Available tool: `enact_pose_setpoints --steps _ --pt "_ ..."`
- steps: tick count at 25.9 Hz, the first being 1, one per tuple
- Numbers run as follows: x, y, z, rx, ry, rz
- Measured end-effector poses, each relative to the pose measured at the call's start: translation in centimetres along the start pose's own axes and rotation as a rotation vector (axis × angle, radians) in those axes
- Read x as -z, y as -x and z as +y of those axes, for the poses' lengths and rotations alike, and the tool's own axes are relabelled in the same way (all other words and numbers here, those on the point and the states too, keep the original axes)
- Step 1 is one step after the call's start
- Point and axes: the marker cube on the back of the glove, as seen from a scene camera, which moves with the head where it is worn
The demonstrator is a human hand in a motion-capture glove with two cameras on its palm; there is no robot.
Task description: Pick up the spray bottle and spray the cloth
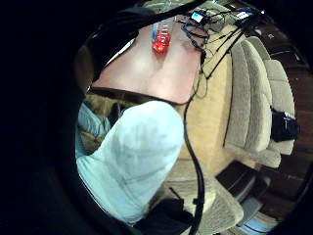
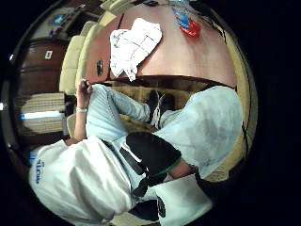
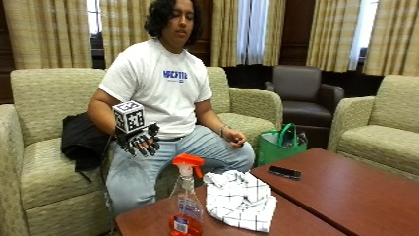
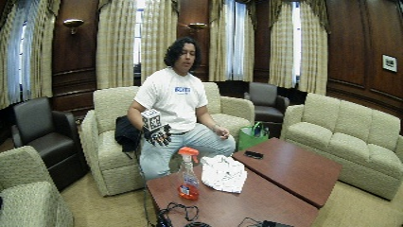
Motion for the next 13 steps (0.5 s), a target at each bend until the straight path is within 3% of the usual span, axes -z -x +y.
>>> enact_pose_setpoints --steps 13 --pt "-0.33 -0.44 -0.07 -0.013 -0.001 -0.017"
